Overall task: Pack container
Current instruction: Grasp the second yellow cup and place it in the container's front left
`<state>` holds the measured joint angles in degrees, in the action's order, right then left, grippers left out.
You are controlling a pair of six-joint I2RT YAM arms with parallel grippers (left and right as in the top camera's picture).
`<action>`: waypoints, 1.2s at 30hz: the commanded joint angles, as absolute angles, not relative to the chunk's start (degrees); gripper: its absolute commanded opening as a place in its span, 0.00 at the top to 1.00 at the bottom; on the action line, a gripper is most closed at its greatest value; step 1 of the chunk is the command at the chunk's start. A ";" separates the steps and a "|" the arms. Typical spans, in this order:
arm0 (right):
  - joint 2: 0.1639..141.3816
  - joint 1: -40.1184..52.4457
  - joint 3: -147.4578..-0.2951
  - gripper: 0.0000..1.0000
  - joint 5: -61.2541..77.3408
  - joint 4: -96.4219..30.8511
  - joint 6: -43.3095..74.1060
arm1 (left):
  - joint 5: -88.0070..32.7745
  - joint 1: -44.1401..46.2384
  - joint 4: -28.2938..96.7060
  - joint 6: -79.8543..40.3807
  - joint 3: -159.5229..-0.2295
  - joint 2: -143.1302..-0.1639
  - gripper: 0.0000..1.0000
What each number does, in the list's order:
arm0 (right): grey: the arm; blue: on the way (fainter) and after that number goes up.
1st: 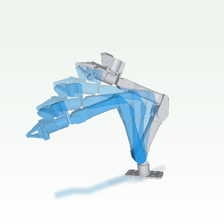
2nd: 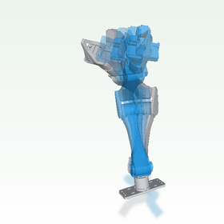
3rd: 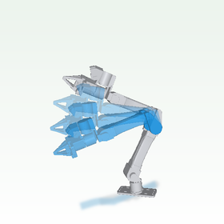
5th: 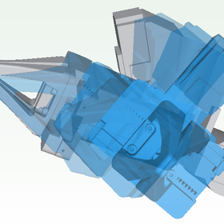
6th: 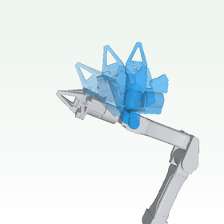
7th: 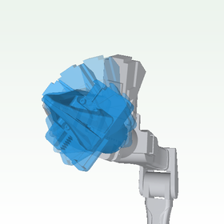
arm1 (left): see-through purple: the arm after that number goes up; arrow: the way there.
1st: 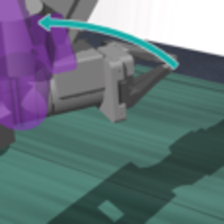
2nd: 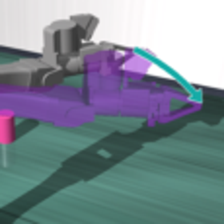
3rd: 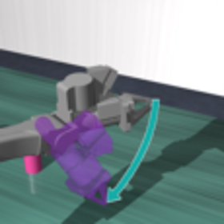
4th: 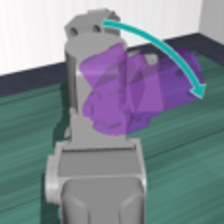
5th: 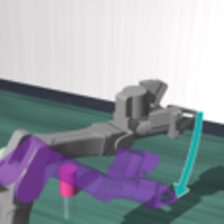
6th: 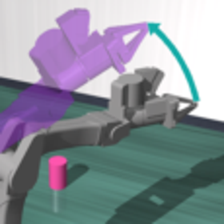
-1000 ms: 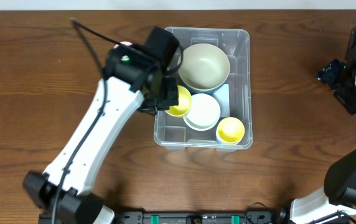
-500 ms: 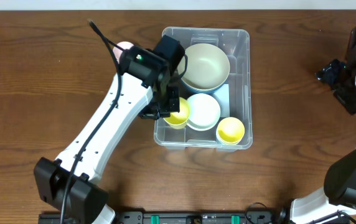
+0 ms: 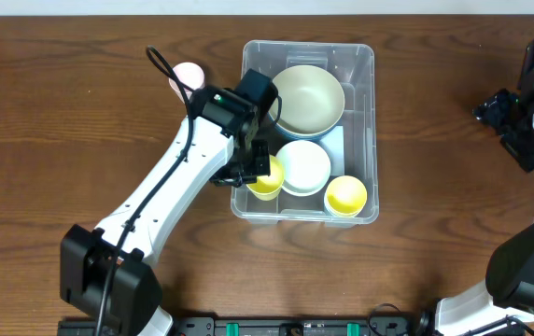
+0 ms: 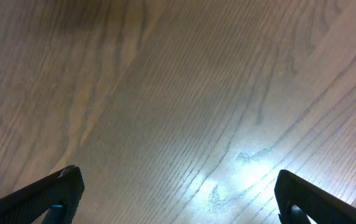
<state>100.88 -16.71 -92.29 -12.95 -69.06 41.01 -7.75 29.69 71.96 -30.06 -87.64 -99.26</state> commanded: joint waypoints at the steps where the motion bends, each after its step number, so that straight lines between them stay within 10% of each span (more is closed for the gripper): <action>1: 100.62 -16.86 -92.23 0.01 -14.13 -68.97 41.74 | -7.97 29.71 71.61 -31.03 -86.19 -99.68 0.95; 24: 100.62 -16.88 -92.23 0.01 -14.13 -68.97 41.74 | -7.97 29.71 70.13 -31.20 -85.71 -103.74 0.94; 36: 100.62 -16.86 -92.23 0.01 -14.13 -68.97 41.74 | -7.97 29.69 66.46 -31.14 -85.71 -103.74 0.69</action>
<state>100.88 -16.71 -92.29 -12.95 -69.08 41.01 -8.05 29.69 66.65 -31.05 -85.84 -103.77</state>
